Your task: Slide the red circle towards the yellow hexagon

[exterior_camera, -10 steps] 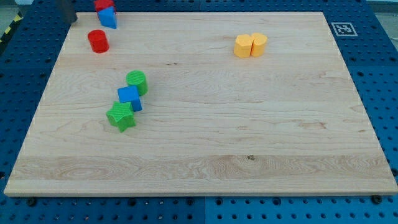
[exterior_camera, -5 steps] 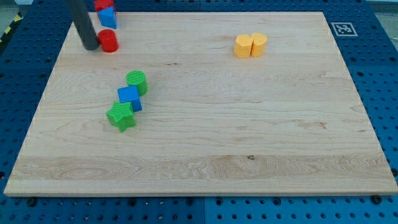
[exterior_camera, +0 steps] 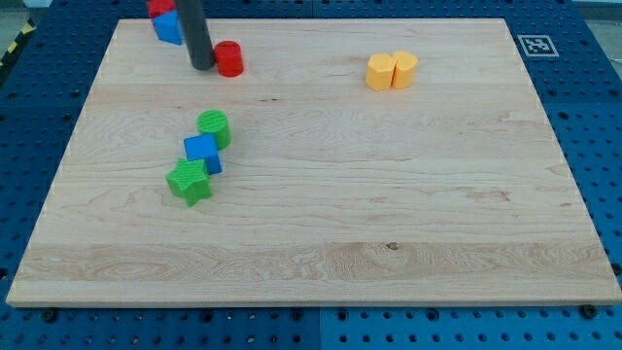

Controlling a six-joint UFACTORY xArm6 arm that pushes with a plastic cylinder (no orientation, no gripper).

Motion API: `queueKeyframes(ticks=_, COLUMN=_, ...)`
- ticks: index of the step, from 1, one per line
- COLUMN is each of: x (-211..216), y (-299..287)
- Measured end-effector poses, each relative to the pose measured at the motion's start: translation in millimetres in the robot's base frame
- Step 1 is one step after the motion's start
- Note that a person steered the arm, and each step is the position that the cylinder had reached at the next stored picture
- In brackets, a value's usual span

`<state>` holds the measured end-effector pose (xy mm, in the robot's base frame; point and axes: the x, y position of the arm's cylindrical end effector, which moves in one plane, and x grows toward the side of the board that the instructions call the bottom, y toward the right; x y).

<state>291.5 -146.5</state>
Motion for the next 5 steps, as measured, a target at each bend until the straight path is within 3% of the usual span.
queueKeyframes(ticks=3, x=-13.3, y=27.2)
queueKeyframes(ticks=5, x=-13.3, y=76.9)
